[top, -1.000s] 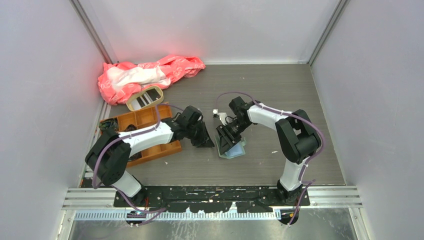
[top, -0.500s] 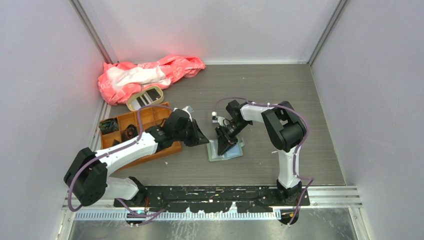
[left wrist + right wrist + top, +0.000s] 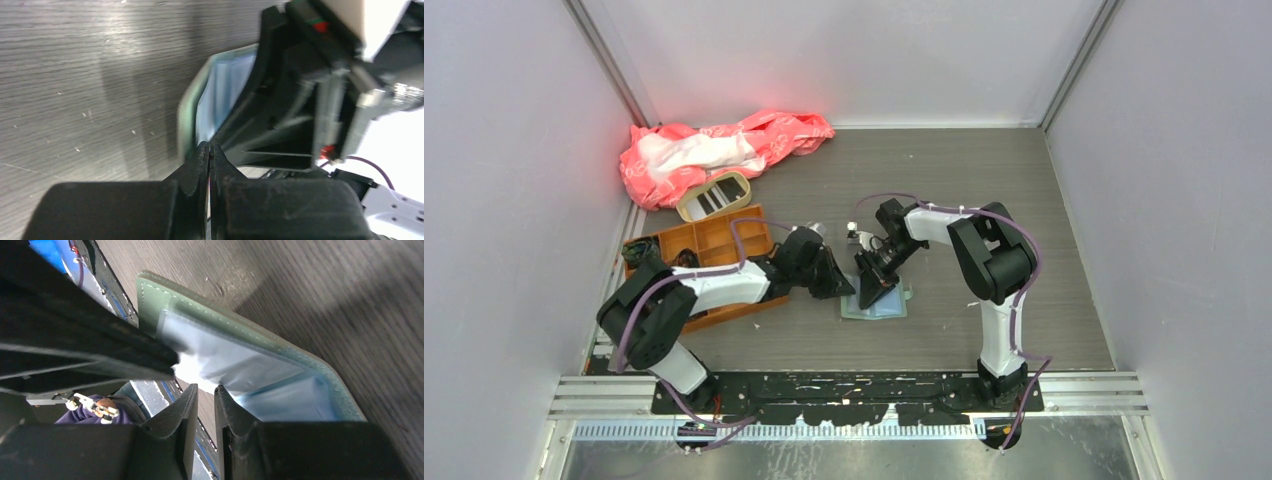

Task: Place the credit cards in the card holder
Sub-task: Open the card holder at the center of the board, then move the storage box to the center of the board, then pick up the credit card from the storage box.

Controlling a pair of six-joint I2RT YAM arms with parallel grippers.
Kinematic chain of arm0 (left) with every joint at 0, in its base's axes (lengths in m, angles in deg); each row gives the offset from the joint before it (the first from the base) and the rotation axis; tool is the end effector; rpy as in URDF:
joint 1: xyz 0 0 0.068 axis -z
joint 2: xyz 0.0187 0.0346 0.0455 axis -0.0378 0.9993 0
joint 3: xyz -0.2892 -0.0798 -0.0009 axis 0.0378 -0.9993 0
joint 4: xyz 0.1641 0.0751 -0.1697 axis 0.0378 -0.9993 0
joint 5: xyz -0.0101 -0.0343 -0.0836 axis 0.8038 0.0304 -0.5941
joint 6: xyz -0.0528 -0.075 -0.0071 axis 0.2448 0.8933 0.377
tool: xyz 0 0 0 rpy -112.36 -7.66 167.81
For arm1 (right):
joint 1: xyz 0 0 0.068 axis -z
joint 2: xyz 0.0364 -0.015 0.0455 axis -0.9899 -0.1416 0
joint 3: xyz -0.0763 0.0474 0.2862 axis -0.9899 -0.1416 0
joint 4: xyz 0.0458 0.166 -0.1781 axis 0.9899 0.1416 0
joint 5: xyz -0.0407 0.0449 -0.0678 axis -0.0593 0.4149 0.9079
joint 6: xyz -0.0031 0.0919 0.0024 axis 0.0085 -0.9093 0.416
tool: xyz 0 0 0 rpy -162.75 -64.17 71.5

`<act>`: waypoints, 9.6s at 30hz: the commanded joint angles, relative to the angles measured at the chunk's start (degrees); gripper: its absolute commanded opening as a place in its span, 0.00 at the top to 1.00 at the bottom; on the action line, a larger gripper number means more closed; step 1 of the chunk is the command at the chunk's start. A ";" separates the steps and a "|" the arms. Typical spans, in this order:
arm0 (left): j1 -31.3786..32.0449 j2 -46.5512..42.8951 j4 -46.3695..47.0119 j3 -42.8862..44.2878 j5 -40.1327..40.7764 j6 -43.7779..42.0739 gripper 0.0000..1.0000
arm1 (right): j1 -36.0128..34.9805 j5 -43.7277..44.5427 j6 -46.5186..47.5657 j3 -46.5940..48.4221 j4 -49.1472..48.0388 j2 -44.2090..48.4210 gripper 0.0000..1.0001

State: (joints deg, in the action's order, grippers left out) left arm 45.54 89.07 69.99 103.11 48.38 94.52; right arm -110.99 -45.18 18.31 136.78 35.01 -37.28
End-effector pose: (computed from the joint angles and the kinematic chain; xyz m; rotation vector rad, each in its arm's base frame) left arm 0.2274 -0.2417 0.1772 -0.3060 2.5912 -1.1064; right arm 0.2719 0.2261 0.1252 0.8196 -2.5425 -1.2780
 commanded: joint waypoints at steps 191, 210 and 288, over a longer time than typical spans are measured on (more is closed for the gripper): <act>-17.02 25.76 0.52 28.42 -21.12 -6.85 0.78 | 10.84 5.83 13.07 -0.59 3.17 13.31 0.68; -15.62 29.27 -4.78 32.46 -20.26 -9.58 0.83 | 10.85 5.95 13.13 -0.59 3.11 13.40 0.68; -15.45 22.48 -3.51 29.09 -18.93 -5.15 0.64 | 11.46 5.62 13.61 -0.50 3.45 13.39 0.68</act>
State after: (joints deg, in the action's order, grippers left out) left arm 30.72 116.41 65.14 132.46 30.79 89.90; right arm -99.73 -38.36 30.88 135.66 38.12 -26.72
